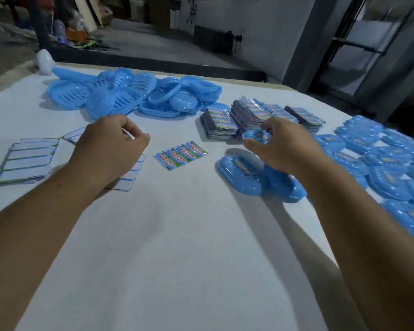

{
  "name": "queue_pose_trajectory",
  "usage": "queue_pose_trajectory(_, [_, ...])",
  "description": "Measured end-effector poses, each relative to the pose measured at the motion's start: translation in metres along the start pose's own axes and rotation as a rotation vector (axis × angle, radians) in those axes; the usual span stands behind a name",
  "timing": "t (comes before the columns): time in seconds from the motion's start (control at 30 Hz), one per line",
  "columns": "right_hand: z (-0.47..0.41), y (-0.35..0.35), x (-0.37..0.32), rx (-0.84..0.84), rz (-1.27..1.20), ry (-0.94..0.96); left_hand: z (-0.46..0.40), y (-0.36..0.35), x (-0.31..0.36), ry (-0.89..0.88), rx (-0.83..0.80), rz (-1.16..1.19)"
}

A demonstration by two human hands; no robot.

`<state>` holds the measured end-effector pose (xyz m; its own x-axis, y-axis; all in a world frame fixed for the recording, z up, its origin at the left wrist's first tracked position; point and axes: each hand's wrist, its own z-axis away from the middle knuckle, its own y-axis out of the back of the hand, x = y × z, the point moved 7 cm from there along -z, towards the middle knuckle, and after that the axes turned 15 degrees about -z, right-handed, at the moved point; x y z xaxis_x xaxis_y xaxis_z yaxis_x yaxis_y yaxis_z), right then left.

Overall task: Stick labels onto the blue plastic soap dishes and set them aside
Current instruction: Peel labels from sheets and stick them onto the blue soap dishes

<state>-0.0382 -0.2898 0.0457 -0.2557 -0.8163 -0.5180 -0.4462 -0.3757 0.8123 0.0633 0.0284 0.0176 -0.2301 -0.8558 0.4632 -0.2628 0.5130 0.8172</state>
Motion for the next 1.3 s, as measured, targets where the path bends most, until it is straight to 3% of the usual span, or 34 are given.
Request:
queue_pose_trajectory(0.2, [0.0,0.02,0.052,0.069,0.105,-0.164,0.0,-0.002,0.002,-0.007,-0.002,0.002])
queue_pose_trajectory(0.5, [0.006,0.024,0.054,0.054,0.129,-0.2,0.0,-0.002,0.0,0.003,-0.026,-0.002])
queue_pose_trajectory(0.73, [0.005,0.011,-0.012,0.087,0.018,-0.01,-0.001,-0.004,-0.002,0.022,-0.025,0.018])
queue_pose_trajectory(1.03, [-0.006,-0.083,-0.117,-0.184,-0.138,0.196,-0.006,-0.005,-0.008,0.03,-0.056,-0.033])
queue_pose_trajectory(1.3, [0.006,-0.114,-0.137,-0.122,-0.213,0.323,-0.014,-0.003,-0.021,0.059,0.032,-0.119])
